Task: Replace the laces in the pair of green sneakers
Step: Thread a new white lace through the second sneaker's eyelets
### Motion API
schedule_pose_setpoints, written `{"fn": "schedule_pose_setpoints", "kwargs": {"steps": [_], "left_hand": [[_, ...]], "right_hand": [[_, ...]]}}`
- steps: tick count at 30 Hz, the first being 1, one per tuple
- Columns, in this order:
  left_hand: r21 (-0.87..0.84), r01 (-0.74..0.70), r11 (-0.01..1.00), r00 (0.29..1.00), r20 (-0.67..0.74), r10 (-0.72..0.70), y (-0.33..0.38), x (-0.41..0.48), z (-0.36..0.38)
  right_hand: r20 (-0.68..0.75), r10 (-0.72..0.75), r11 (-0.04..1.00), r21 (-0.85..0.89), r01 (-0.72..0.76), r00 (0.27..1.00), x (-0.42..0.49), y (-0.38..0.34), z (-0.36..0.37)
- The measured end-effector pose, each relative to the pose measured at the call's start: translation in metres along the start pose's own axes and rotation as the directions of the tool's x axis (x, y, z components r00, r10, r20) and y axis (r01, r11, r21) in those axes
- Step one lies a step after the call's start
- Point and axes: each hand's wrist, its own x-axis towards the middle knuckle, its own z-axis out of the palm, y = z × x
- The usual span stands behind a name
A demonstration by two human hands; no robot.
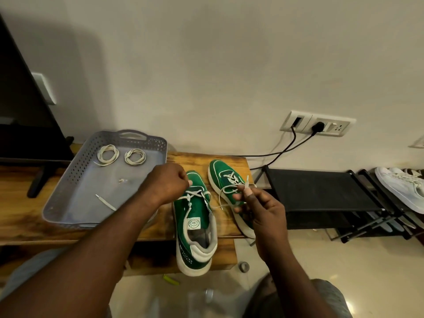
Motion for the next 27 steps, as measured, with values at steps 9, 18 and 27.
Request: {"fn": "schedule_pose_setpoints", "kwargs": {"steps": [9,18,27], "left_hand": [[0.213,0.058,0.975,0.961,0.252,-0.112,0.003,-0.02,0.036],[0.083,0.167,0.982,0.979,0.107,-0.175,-0.015,-0.012,0.049],[-0.373,0.447,0.813,0.894,0.22,-0.391,-0.028,-0.01,0.043]], "right_hand": [[0.072,-0.051,0.954,-0.293,0.07,0.996,0.026,0.052,0.016],[0.251,-0.008,0.919,-0.381,0.107,0.968,0.06,0.065,0.041],[0.343,0.029,0.588,-0.765,0.261,0.939,0.081,0.085,0.063]]}}
